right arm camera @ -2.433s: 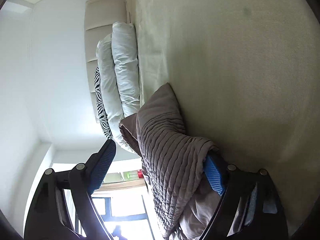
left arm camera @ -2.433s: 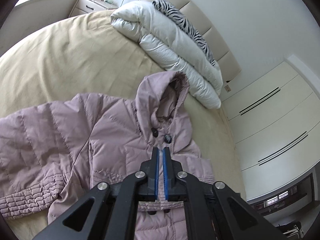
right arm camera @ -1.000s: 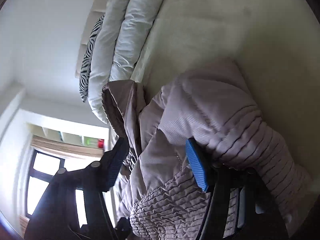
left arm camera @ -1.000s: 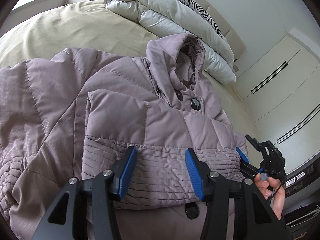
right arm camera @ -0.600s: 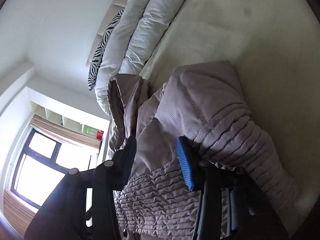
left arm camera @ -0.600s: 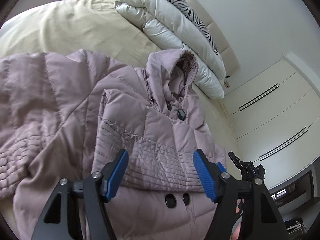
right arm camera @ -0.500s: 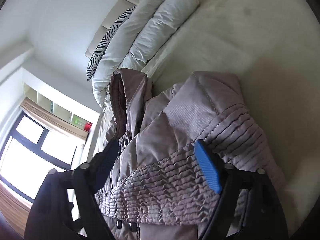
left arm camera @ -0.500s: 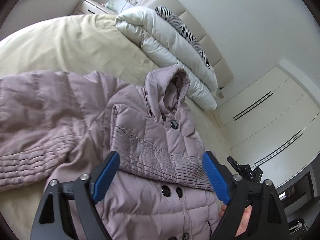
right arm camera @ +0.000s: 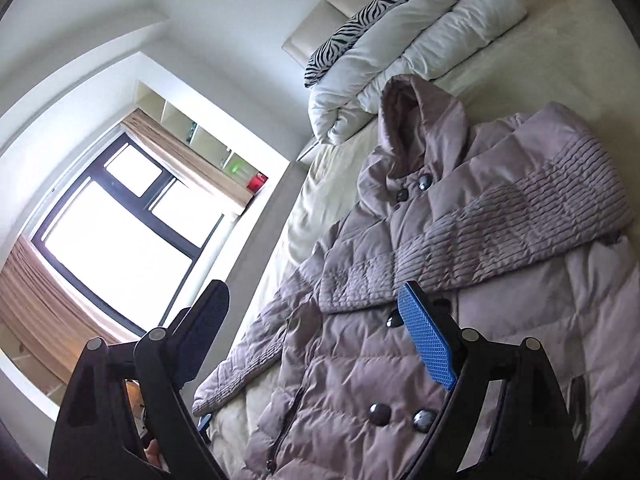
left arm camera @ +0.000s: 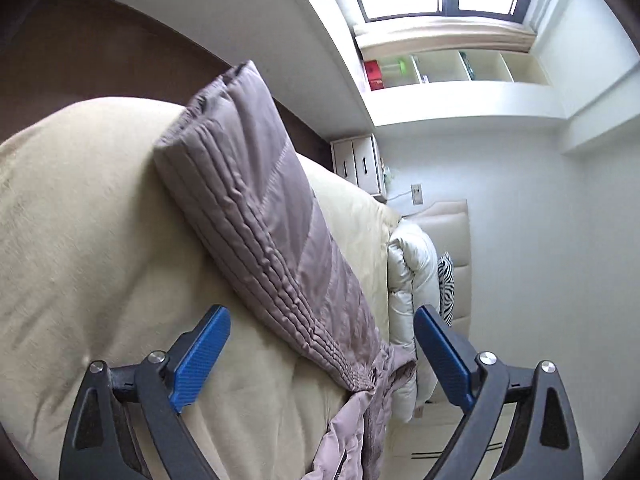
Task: Fold large clothes
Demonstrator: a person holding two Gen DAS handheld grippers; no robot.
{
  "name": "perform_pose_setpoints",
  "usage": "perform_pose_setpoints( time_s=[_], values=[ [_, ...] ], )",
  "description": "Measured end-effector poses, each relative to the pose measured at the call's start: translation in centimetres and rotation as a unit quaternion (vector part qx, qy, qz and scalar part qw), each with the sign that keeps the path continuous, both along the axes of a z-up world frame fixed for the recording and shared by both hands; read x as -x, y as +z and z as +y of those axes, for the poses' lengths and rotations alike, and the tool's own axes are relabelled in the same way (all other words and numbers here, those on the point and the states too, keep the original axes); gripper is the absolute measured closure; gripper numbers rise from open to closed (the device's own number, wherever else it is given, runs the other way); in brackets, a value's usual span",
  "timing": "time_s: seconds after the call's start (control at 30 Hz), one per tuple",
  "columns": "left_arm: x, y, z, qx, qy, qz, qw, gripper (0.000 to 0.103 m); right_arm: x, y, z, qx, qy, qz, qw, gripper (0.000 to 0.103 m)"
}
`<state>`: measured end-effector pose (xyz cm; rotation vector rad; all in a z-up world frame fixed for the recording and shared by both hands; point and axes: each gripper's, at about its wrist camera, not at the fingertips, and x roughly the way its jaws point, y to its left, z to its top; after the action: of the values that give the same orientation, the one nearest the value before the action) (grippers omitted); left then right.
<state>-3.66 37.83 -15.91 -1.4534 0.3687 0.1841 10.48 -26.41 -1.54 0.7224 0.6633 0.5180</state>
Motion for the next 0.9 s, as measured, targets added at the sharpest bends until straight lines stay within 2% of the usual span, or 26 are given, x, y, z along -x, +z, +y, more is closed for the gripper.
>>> perform_pose_setpoints(
  time_s=[0.13,0.27,0.33,0.4,0.47,0.5,0.53,0.6,0.67,0.7,0.73,0.77,0.8,0.83,0.9],
  values=[
    [0.0,-0.8,1.4,0.015,0.055,0.012,0.9983,0.013,2.2,1.0,3.2,0.026,0.007,0.006,1.0,0.016],
    [-0.2,-2.6,2.8,0.077,0.124,0.022,0.989,0.014,3.9,1.9,4.0,0.041,0.004,0.006,0.999,0.016],
    [-0.7,-2.6,3.3,0.086,0.14,0.025,0.986,0.016,4.2,2.1,3.9,0.041,0.0,0.007,0.999,0.016],
    [-1.4,-2.5,3.7,0.079,0.144,0.034,0.9859,0.031,4.7,2.1,3.5,0.038,-0.004,0.008,0.999,0.016],
    [-1.9,-3.1,4.2,0.084,0.136,0.05,0.9858,0.076,4.9,1.9,3.1,0.037,-0.005,0.011,0.999,0.016],
    [-1.9,-3.4,4.5,0.091,0.132,0.051,0.9857,0.082,5.2,1.9,3.0,0.037,-0.005,0.011,0.999,0.016],
    [-2.0,-3.3,4.6,0.09,0.128,0.053,0.9863,0.082,5.5,1.7,2.8,0.039,-0.007,0.012,0.999,0.016],
    [-2.2,-1.6,4.2,0.052,0.109,0.049,0.9915,0.083,6.0,1.5,2.3,0.044,-0.011,0.015,0.999,0.016],
    [-3.3,1.6,3.2,-0.023,0.07,0.04,0.9965,0.084,6.3,1.0,1.5,0.045,-0.018,0.018,0.999,0.018],
    [-4.1,3.6,2.1,-0.068,0.043,0.033,0.9962,0.084,6.3,0.5,1.1,0.044,-0.022,0.023,0.999,0.019],
    [-5.1,5.6,0.6,-0.119,0.01,0.028,0.9925,0.084,6.3,0.1,0.7,0.042,-0.024,0.03,0.998,0.022],
    [-6.2,7.7,-1.5,-0.173,-0.027,0.025,0.9842,0.084,6.3,-0.4,0.4,0.04,-0.026,0.036,0.998,0.026],
    [-7.5,9.7,-4.1,-0.229,-0.066,0.023,0.971,0.084,6.2,-0.8,0.1,0.039,-0.027,0.044,0.998,0.028],
    [-8.6,11.4,-7.1,-0.284,-0.108,0.022,0.9524,0.084,6.2,-1.2,-0.2,0.038,-0.03,0.049,0.998,0.029],
    [-10.5,13.5,-14.1,-0.387,-0.183,0.019,0.9037,0.084,6.1,-1.9,-0.7,0.03,-0.032,0.054,0.998,0.03]
  ],
)
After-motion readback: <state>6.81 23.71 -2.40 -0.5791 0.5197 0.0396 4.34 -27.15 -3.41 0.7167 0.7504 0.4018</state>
